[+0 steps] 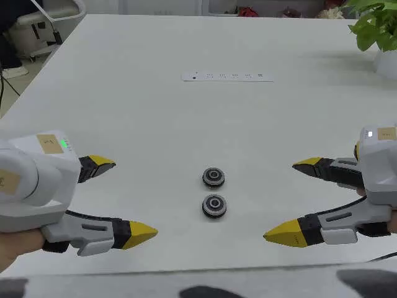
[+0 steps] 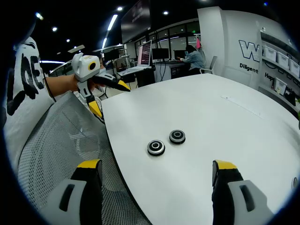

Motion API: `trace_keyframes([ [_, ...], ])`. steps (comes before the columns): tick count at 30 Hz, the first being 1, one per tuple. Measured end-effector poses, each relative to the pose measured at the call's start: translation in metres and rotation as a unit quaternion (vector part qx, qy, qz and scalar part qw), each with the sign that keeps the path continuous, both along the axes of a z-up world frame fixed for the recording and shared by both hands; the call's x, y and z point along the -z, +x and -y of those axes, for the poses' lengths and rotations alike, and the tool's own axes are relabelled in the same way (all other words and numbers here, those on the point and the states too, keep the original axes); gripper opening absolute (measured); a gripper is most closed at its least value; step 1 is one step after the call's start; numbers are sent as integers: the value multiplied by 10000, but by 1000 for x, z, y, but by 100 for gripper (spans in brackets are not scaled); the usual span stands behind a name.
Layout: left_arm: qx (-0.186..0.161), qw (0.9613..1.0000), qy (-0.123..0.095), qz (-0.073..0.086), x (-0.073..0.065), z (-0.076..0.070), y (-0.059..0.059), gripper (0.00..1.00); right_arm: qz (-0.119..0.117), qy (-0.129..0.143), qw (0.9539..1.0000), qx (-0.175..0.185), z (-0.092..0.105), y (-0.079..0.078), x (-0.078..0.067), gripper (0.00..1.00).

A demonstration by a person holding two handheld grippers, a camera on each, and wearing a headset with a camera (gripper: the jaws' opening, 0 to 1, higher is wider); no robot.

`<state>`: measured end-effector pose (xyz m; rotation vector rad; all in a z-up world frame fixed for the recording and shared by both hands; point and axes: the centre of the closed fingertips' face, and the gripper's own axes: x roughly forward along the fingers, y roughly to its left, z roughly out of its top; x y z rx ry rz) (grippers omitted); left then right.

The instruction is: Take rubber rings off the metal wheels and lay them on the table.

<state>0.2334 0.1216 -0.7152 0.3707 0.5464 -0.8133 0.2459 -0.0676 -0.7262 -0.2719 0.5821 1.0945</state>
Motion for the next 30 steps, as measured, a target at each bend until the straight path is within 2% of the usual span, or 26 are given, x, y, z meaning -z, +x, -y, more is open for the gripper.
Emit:
trace_keyframes([
  [30, -4, 10000, -8, -52, 1, -2, 2, 80, -6, -31, 10000, -53, 0, 2, 1, 92],
])
